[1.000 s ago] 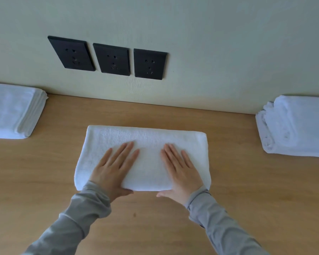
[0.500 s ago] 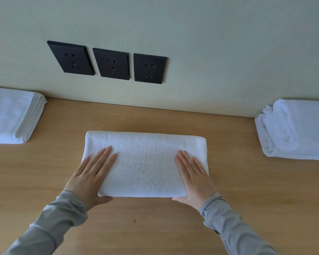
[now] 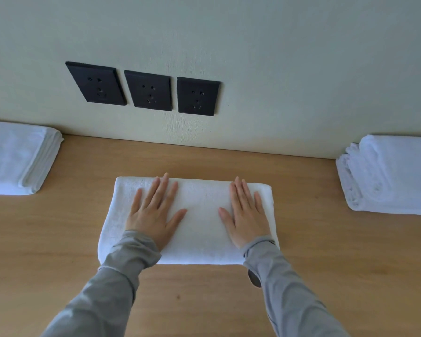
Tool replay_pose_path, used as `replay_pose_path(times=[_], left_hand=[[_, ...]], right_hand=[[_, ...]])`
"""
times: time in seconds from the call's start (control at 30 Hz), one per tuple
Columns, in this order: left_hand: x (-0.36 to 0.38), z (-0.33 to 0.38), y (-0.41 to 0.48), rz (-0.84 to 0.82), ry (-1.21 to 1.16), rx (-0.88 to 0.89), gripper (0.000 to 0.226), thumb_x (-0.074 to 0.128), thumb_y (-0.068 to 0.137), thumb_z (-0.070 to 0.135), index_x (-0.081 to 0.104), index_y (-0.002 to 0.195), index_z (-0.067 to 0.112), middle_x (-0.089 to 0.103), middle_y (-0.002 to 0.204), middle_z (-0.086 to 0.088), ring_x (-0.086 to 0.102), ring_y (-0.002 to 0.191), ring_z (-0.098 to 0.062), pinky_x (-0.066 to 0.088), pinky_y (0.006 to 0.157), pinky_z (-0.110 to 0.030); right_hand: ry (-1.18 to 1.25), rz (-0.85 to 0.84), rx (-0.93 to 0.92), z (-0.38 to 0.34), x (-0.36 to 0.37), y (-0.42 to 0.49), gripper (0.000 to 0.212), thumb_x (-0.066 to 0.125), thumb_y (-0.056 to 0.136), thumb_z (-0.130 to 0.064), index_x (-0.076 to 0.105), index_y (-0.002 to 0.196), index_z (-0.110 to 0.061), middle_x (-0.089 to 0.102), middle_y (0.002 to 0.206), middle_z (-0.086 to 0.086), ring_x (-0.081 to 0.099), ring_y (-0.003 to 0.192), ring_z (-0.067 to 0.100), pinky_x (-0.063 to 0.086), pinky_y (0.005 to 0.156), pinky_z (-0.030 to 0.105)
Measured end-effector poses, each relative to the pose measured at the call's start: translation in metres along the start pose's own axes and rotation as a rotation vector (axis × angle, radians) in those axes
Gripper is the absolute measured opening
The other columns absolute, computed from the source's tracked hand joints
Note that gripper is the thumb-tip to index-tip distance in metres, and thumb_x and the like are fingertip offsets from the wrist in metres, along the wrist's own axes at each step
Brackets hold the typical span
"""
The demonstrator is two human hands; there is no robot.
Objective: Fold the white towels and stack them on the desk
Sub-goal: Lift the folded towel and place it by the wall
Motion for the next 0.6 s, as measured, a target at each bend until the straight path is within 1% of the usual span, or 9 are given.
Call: replay_pose_path(times=[0.07,0.17,0.33,0.4,0.47,0.5,0.53,0.57,0.6], left_hand=[[0.002,-0.009,-0.002,-0.009,-0.013,-0.003,0.081,-0.032,0.065,0.072,-0.028,0.138,0.036,-0.028,0.15,0.015,-0.024,0.138,-0.004,-0.009,0.118,-0.036],[0.003,-0.011,0.0,-0.042,-0.021,-0.001,0.08,-0.026,0.07,0.072,-0.023,0.141,0.035,-0.025,0.15,0.016,-0.022,0.139,-0.005,-0.01,0.117,-0.036],[0.007,-0.014,0.009,-0.062,-0.032,-0.014,0.078,-0.027,0.068,0.073,-0.032,0.137,0.035,-0.031,0.148,0.017,-0.027,0.138,-0.005,-0.014,0.116,-0.036],[0.007,-0.013,0.012,-0.086,-0.024,-0.013,0.081,-0.03,0.065,0.074,-0.033,0.135,0.034,-0.033,0.147,0.016,-0.028,0.137,-0.005,-0.014,0.116,-0.036],[0.004,-0.01,0.011,-0.108,-0.025,-0.015,0.083,-0.029,0.065,0.074,-0.032,0.136,0.032,-0.032,0.148,0.013,-0.028,0.136,-0.006,-0.012,0.117,-0.037],[0.001,-0.008,0.009,-0.109,-0.04,-0.012,0.081,-0.02,0.072,0.074,-0.028,0.139,0.03,-0.03,0.149,0.012,-0.027,0.137,-0.006,-0.011,0.117,-0.037],[-0.004,-0.005,0.005,-0.093,-0.095,-0.013,0.076,-0.002,0.083,0.069,-0.02,0.144,0.026,-0.024,0.153,0.009,-0.024,0.138,-0.007,-0.009,0.118,-0.036],[-0.012,-0.002,-0.001,-0.026,-0.204,-0.03,0.072,0.022,0.093,0.057,-0.006,0.148,0.02,-0.012,0.157,0.004,-0.016,0.141,-0.008,-0.006,0.119,-0.035],[-0.021,0.002,-0.011,0.095,-0.344,-0.061,0.066,0.042,0.096,0.039,0.013,0.149,0.013,0.004,0.158,-0.003,-0.003,0.144,-0.013,0.003,0.119,-0.035]], right_hand=[[0.015,0.017,0.027,0.012,0.003,-0.003,0.067,-0.004,0.088,-0.057,-0.024,0.142,-0.021,-0.024,0.155,-0.005,-0.028,0.139,0.005,-0.017,0.115,0.028],[0.028,0.05,0.029,0.016,0.008,-0.003,0.066,-0.003,0.09,-0.056,-0.021,0.143,-0.021,-0.023,0.154,-0.006,-0.026,0.14,0.004,-0.016,0.115,0.026],[0.052,0.034,0.043,0.017,0.01,0.005,0.07,-0.003,0.09,-0.056,-0.013,0.148,-0.019,-0.022,0.154,-0.008,-0.026,0.139,0.002,-0.014,0.116,0.026],[0.054,0.023,0.047,0.018,0.01,0.007,0.07,-0.002,0.09,-0.056,-0.014,0.148,-0.018,-0.024,0.154,-0.008,-0.027,0.139,0.002,-0.013,0.116,0.027],[0.049,0.005,0.047,0.017,0.006,0.006,0.068,0.004,0.093,-0.054,-0.014,0.148,-0.018,-0.024,0.154,-0.007,-0.027,0.138,0.003,-0.014,0.116,0.027],[0.052,-0.003,0.046,0.017,0.004,0.004,0.067,0.009,0.096,-0.052,-0.014,0.148,-0.017,-0.023,0.154,-0.006,-0.027,0.138,0.003,-0.015,0.116,0.027],[0.069,-0.002,0.042,0.016,0.001,0.002,0.066,0.015,0.098,-0.05,-0.013,0.148,-0.017,-0.023,0.154,-0.006,-0.027,0.138,0.003,-0.015,0.115,0.027],[0.108,0.01,0.035,0.014,-0.003,-0.001,0.067,0.02,0.099,-0.047,-0.011,0.149,-0.016,-0.022,0.153,-0.007,-0.025,0.138,0.004,-0.016,0.115,0.026],[0.17,0.04,0.031,0.011,-0.008,-0.005,0.067,0.027,0.099,-0.044,-0.007,0.149,-0.015,-0.019,0.153,-0.007,-0.022,0.139,0.004,-0.016,0.115,0.025]])
Point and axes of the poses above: each hand's wrist, its own y-axis towards the middle knuckle, its own x-axis out of the palm, z = x × y, the point moved 2 cm from there along y, towards the middle knuckle
